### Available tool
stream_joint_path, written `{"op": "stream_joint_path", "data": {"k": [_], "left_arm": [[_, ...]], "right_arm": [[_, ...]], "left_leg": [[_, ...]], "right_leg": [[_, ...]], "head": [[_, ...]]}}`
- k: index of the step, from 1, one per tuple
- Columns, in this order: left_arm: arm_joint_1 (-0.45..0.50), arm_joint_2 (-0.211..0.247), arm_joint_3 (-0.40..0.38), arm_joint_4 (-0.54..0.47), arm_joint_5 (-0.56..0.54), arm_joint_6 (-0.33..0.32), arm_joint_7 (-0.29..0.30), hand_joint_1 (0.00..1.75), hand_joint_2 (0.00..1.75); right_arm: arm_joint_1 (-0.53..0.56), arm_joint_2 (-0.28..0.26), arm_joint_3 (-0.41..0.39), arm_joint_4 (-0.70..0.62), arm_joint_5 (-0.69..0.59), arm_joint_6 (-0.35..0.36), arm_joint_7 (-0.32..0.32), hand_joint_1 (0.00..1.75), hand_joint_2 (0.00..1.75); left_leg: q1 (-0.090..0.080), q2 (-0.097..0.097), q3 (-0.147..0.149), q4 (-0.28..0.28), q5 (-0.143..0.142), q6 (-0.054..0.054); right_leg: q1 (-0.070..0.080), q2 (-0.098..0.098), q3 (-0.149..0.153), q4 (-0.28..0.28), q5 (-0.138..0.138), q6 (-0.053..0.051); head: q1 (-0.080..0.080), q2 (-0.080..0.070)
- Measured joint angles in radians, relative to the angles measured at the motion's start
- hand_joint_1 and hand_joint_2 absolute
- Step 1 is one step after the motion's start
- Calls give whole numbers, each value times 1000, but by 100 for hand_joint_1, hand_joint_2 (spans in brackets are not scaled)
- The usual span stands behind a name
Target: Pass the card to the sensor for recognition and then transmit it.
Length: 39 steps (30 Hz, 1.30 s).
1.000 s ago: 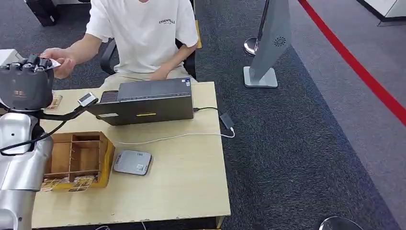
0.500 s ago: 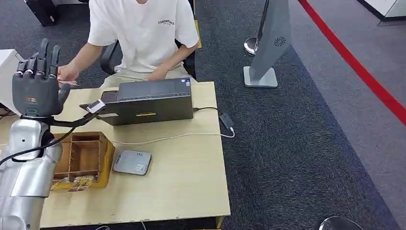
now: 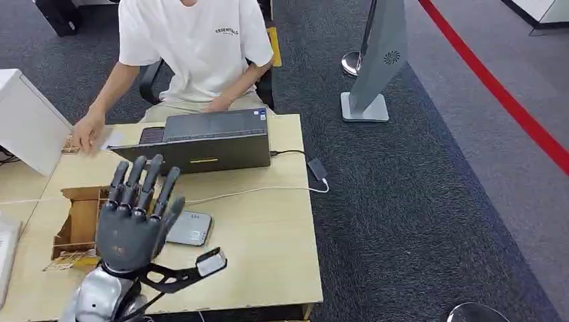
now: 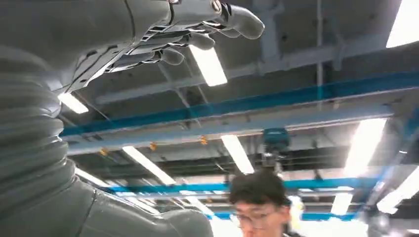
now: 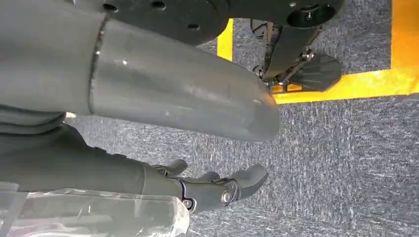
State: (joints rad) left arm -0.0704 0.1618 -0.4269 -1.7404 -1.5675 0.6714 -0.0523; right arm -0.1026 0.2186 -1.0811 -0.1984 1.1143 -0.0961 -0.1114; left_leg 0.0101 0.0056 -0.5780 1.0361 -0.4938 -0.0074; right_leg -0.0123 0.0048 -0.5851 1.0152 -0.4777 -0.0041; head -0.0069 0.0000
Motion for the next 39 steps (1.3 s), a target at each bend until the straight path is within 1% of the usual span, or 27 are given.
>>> {"op": "stream_joint_path", "data": {"k": [3, 5, 7, 9, 11, 16, 18, 19, 22, 23, 25, 31, 33, 35, 36, 37, 38, 39], "left_arm": [[108, 20, -35, -15, 1, -2, 5, 0, 175], [174, 38, -44, -13, 13, -11, 33, 0, 175], [217, 60, -47, 0, 31, -18, 63, 0, 175], [247, 80, -47, 26, 54, -29, 94, 0, 175], [269, 99, -44, 57, 78, -27, 106, 0, 175], [299, 115, 9, 134, 112, -8, 91, 0, 175], [303, 115, 39, 161, 116, 5, 89, 0, 175], [305, 114, 60, 178, 124, 11, 78, 0, 175], [314, 101, 144, 214, 146, 14, 7, 0, 175], [317, 93, 173, 221, 151, 14, -25, 0, 175], [324, 66, 255, 229, 166, 15, -102, 0, 175], [324, 66, 256, 229, 166, 15, -102, 0, 175], [326, 55, 278, 230, 167, 16, -125, 0, 175], [328, 24, 356, 236, 168, 17, -200, 0, 175], [323, -31, 487, 245, 188, 17, -321, 0, 175], [311, -76, 600, 260, 204, 17, -415, 0, 175], [300, -110, 697, 277, 213, 17, -468, 0, 175], [291, -134, 767, 291, 217, 17, -490, 0, 175]], "right_arm": [[1, 0, -18, 0, -20, -1, -13, 0, 0], [1, 0, -31, 0, -29, -2, -21, 0, 0], [0, 0, -39, 0, -32, -2, -24, 0, 0], [1, 0, -41, 0, -32, -3, -24, 0, 0], [1, -1, -43, 0, -32, -8, -24, 0, 0], [2, -2, -51, -1, -27, -13, -20, 0, 0], [2, -2, -54, -1, -22, -13, -17, 0, 0], [2, -2, -55, -1, -21, -13, -17, 0, 0], [3, -2, -55, -1, -18, -13, -15, 0, 0], [3, -2, -55, -1, -15, -14, -14, 0, 0], [4, -2, -55, -1, -10, -15, -12, 0, 0], [4, -2, -55, -1, -10, -15, -12, 0, 0], [4, -2, -55, -1, -9, -15, -11, 0, 0], [5, -2, -55, -1, -3, -15, -11, 0, 0], [5, -2, -55, -1, -1, -14, -11, 0, 0], [5, -2, -55, -1, 2, -14, -14, 0, 0], [5, -2, -55, -1, 7, -14, -15, 0, 0], [5, -2, -55, -1, 9, -14, -14, 0, 0]], "left_leg": [[0, 0, 0, 0, 0, 0], [0, 0, 0, 0, 0, 0], [0, 0, 0, 0, 0, 0], [0, 0, 0, -1, 0, 0], [1, 0, 0, -1, 0, 0], [1, -1, 0, -1, 0, 0], [0, -1, 0, -1, 0, 0], [1, -1, 0, -1, 0, 0], [1, -1, 0, -1, 0, 0], [1, -1, 0, -1, 0, 0], [1, -1, 0, -1, 0, 0], [1, -1, 0, -1, 0, 0], [1, -1, 0, -1, 0, 0], [1, -1, 0, -1, 0, 0], [1, -1, 0, -1, 0, 0], [1, -1, 0, -1, 0, 0], [1, -1, 0, -1, 0, 0], [1, -1, 0, -1, 0, 0]], "right_leg": [[0, 0, 0, 0, 0, 0], [0, 0, 0, 0, -1, 0], [0, -1, 0, 0, -1, 1], [0, -1, 0, 0, -1, 1], [0, -1, 0, 0, -1, 1], [0, -1, 1, 0, -1, 1], [0, -1, 1, 0, -1, 1], [0, -1, 1, 0, -1, 1], [0, -1, 1, 0, -1, 1], [0, -1, 1, 0, -1, 1], [0, -1, 1, 0, -1, 1], [0, -1, 1, 0, -1, 1], [0, -1, 1, 0, -1, 1], [0, -1, 1, 0, -1, 1], [0, -1, 1, 0, -1, 1], [0, -1, 1, 0, -1, 1], [0, -1, 1, 0, -1, 1], [0, -1, 1, 0, -1, 1]], "head": [[0, 0], [0, 0], [0, 0], [0, 0], [0, 0], [0, 0], [0, 0], [0, 0], [0, 0], [0, 0], [0, 0], [0, 0], [0, 0], [0, 0], [0, 0], [0, 0], [0, 0], [0, 0]]}}
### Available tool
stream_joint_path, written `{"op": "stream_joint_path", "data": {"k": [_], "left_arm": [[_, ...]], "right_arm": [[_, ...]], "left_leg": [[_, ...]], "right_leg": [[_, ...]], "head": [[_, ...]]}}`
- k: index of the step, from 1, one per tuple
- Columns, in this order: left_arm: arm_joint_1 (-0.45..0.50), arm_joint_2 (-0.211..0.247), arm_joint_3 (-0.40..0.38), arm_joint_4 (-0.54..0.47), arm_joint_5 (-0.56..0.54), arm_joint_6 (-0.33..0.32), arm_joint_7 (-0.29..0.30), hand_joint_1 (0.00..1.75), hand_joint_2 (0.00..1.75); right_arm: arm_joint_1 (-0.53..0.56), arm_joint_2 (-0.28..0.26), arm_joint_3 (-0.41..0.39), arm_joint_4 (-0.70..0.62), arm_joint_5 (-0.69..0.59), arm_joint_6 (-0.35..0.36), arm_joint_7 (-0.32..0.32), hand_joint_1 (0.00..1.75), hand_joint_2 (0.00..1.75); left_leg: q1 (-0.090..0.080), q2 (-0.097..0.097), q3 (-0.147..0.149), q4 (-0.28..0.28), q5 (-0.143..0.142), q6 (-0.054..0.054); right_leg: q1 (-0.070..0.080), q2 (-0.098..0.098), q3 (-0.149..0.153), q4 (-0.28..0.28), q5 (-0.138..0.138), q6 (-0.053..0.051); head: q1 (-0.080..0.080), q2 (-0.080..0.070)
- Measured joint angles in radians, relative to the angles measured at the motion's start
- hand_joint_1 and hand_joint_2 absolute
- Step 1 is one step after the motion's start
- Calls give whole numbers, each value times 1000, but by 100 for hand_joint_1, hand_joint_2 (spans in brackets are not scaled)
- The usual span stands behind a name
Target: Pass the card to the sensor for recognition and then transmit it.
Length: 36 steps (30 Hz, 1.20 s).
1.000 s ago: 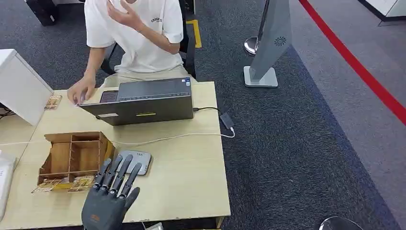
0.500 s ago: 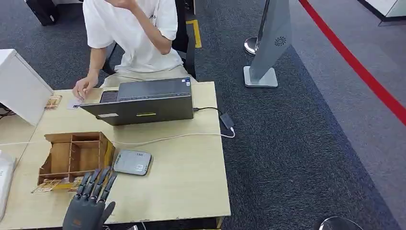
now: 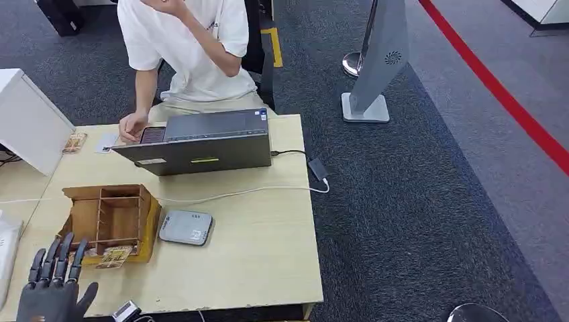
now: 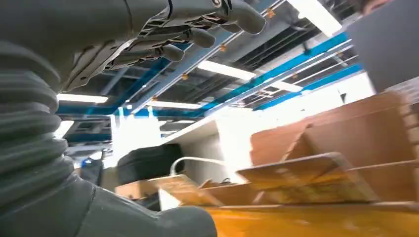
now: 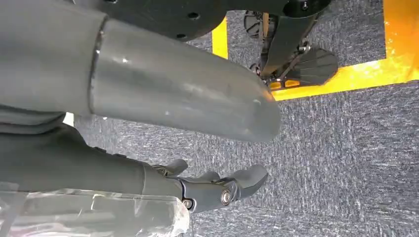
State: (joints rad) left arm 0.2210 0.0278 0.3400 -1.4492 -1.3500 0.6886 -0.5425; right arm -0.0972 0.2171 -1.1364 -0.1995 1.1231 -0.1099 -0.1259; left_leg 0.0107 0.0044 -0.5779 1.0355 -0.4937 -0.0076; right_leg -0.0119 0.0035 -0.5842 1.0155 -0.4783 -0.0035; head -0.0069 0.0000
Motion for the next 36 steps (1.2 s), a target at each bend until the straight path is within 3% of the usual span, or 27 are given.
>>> {"op": "stream_joint_path", "data": {"k": [2, 12, 27, 36], "left_arm": [[-8, -33, 80, 17, 1, 0, -11, 0, 175], [-50, -69, 135, 74, -38, 0, -48, 0, 175], [-91, -118, 137, 102, -71, 0, -60, 0, 175], [-94, -124, 121, 105, -74, 0, 10, 0, 175]], "right_arm": [[0, 0, 0, 0, 0, 0, 0, 0, 0], [0, 0, 0, 0, 7, 0, 1, 0, 0], [-1, 0, 1, 0, 18, 14, -2, 0, 0], [-1, 0, 2, 0, 22, 13, -4, 0, 0]], "left_leg": [[0, 0, 0, 0, 0, 0], [0, -1, 0, 0, 0, 0], [0, 0, 0, 0, 0, 0], [0, 0, 0, 0, 0, 0]], "right_leg": [[0, 0, 0, 0, 0, 0], [0, -1, 0, 0, 0, 0], [0, -1, 0, 0, 0, 0], [0, 0, 0, 0, 0, 0]], "head": [[0, 0], [0, 0], [0, 0], [0, 0]]}}
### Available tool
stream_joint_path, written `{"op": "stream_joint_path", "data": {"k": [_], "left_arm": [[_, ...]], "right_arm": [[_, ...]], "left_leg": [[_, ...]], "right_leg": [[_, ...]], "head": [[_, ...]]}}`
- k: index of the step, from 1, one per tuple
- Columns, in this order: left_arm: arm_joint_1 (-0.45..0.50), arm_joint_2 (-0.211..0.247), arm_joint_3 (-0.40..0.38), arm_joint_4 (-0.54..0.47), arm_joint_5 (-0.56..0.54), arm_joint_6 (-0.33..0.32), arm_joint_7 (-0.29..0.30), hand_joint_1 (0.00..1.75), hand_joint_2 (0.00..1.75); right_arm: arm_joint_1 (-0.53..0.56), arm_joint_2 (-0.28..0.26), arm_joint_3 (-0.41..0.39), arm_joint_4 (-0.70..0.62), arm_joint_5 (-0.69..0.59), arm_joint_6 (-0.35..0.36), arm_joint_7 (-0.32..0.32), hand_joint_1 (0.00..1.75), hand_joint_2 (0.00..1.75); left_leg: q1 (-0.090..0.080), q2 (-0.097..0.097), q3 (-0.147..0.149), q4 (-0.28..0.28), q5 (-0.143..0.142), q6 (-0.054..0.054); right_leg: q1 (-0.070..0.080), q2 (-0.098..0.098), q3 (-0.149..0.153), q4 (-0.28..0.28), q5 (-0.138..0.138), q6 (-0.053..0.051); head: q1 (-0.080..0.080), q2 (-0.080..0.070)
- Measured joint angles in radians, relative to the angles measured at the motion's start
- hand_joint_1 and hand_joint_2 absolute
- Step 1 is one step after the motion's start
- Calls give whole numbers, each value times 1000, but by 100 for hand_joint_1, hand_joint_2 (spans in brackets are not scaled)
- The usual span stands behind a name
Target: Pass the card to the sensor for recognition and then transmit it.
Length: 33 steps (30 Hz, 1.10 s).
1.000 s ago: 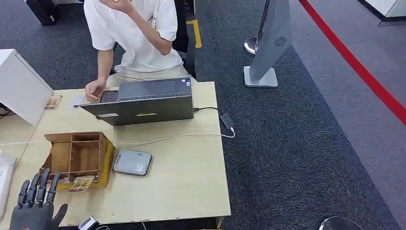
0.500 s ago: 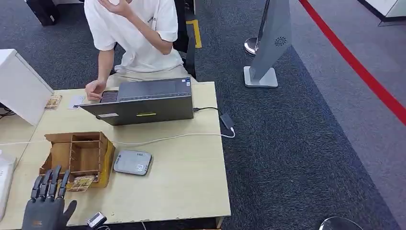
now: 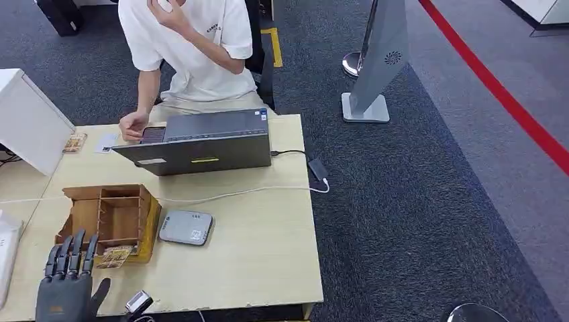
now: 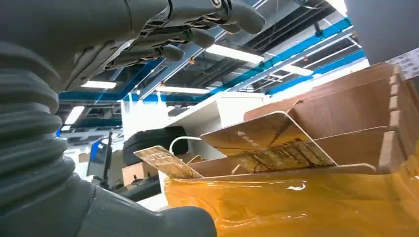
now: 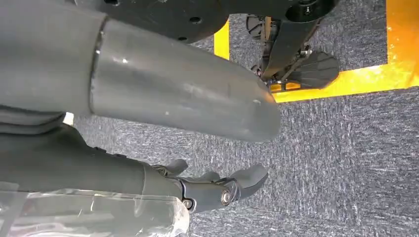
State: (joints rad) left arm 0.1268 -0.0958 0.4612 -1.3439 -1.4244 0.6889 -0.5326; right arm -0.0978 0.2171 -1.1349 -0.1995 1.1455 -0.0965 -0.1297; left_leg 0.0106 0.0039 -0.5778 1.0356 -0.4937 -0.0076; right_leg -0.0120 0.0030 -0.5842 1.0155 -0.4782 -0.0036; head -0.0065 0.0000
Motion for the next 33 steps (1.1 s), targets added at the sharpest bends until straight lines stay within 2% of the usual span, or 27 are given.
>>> {"op": "stream_joint_path", "data": {"k": [4, 14, 33], "left_arm": [[-4, 13, -5, 3, 10, 0, 17, 0, 175], [-32, 43, -4, 17, 13, 0, 17, 0, 175], [-64, 49, -30, 73, 0, 0, 35, 0, 175]], "right_arm": [[0, 0, 3, 0, 4, 1, 1, 0, 0], [0, 0, 21, 0, 14, 4, 1, 0, 0], [0, 0, 24, 0, 22, 5, -6, 0, 0]], "left_leg": [[0, 0, 0, 0, 0, 0], [0, 0, 0, 0, 0, 0], [0, 0, 0, 0, 0, 0]], "right_leg": [[0, 0, 0, 0, 0, 0], [0, 0, 0, 0, 0, 0], [0, 0, 0, 0, 0, 0]], "head": [[0, 0], [0, 0], [0, 0]]}}
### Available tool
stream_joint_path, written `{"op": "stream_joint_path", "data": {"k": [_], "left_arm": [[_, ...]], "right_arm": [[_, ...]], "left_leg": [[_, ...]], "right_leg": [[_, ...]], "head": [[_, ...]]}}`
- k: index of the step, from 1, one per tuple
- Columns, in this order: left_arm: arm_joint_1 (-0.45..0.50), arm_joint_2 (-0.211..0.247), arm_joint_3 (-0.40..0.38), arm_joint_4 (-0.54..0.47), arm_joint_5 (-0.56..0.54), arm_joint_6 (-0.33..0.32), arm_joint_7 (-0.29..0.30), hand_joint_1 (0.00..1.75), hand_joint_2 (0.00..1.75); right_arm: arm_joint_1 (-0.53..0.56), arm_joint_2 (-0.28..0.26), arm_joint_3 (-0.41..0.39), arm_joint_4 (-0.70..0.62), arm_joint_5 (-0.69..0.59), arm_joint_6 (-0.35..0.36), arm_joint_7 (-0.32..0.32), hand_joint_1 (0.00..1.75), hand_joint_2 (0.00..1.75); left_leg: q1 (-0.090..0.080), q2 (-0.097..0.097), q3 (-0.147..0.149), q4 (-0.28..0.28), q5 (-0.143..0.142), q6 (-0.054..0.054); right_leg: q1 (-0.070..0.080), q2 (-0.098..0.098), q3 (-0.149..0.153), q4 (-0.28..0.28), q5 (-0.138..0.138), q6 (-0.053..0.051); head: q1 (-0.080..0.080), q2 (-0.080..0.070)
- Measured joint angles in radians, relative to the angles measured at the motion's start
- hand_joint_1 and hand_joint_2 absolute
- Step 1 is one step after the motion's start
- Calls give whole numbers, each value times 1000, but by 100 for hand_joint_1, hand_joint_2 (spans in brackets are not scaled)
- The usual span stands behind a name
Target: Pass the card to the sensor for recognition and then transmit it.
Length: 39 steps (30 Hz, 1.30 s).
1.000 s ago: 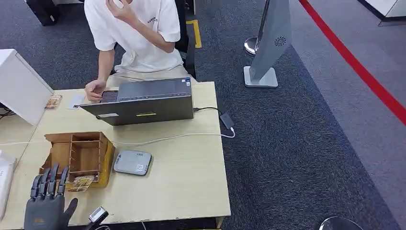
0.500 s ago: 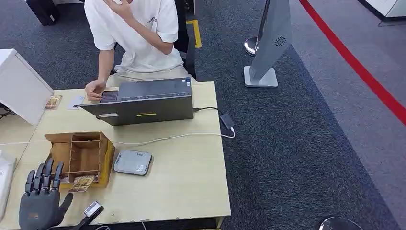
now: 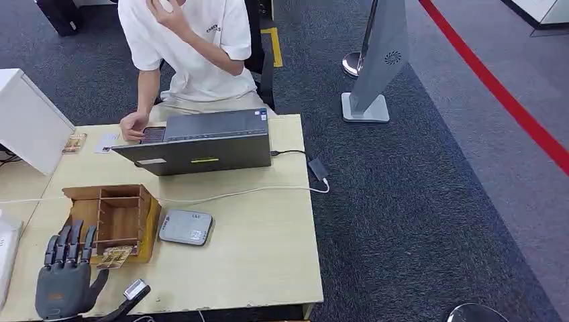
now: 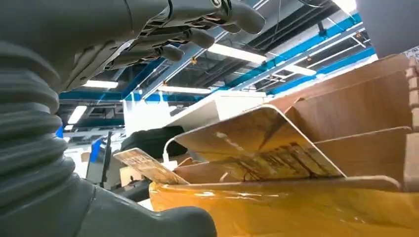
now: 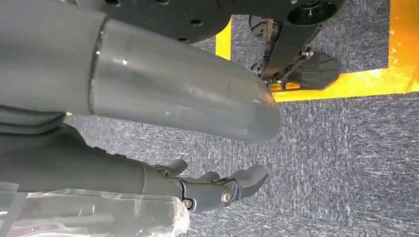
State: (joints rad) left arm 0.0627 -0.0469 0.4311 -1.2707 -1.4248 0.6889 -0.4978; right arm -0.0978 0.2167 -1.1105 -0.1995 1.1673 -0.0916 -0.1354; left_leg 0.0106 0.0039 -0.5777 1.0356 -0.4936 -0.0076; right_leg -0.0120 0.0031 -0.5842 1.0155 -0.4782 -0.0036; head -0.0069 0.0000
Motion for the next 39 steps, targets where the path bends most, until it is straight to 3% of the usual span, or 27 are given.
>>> {"op": "stream_joint_path", "data": {"k": [17, 36, 37, 39], "left_arm": [[0, 10, -47, 13, -4, 0, 37, 0, 175], [4, 34, -71, 13, 7, 0, 38, 0, 175], [4, 34, -71, 13, 8, 0, 38, 175, 175], [4, 36, -72, 13, 9, 0, 38, 175, 175]], "right_arm": [[0, 0, 0, 0, 2, 1, 2, 0, 0], [0, 0, 3, 0, 8, 13, 1, 0, 0], [0, 0, 4, 0, 8, 12, 1, 0, 0], [0, 0, 7, 0, 9, 11, 1, 0, 0]], "left_leg": [[0, 0, 0, 0, 0, 0], [0, 0, 0, 0, 0, 0], [0, 0, 0, 0, 0, 0], [0, 0, 0, 0, 0, 0]], "right_leg": [[0, 0, 0, 0, 0, 0], [0, 0, 0, 0, 0, 0], [0, 0, 0, 0, 0, 0], [0, 0, 0, 0, 0, 0]], "head": [[0, 0], [0, 0], [0, 0], [0, 0]]}}
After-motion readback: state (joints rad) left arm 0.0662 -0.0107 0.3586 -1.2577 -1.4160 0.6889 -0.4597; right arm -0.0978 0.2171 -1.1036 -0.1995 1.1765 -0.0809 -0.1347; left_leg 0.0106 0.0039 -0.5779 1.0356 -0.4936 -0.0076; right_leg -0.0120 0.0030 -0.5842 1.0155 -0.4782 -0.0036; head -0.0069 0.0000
